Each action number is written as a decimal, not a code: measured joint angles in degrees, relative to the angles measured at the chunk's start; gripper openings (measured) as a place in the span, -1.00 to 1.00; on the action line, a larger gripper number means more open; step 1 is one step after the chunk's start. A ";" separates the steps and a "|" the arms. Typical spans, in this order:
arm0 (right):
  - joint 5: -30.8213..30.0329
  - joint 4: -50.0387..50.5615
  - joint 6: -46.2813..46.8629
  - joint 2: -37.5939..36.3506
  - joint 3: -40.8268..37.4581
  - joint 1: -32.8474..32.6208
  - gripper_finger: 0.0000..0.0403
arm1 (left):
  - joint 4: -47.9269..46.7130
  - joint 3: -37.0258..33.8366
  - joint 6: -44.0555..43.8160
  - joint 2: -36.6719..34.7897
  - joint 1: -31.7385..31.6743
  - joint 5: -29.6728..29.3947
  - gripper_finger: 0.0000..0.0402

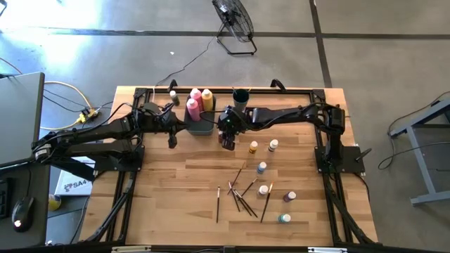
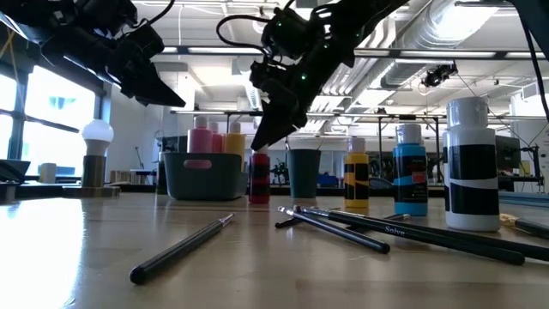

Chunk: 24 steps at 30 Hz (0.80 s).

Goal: Pick & Place Paint Supplies
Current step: Move the red paint bottle from right to the middle of the table, then move the small yellow paint bottle from right to the middle of the table

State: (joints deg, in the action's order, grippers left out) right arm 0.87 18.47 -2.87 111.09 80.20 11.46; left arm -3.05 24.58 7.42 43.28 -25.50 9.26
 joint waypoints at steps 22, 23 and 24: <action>-8.60 5.95 -6.53 -7.94 -0.02 -0.98 0.35 | -1.16 0.00 -0.02 0.01 0.00 0.07 -1.00; -8.64 6.02 -6.76 -9.18 -0.02 -0.95 0.34 | -1.29 0.00 -0.02 0.01 0.00 0.07 -1.00; -8.70 7.06 -7.19 -10.66 -0.02 -0.94 0.33 | -1.39 0.00 -0.02 0.01 0.00 0.20 -1.00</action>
State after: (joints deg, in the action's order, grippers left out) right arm -7.83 25.53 -10.06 100.43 80.18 10.52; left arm -4.44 24.58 7.40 43.29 -25.50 9.45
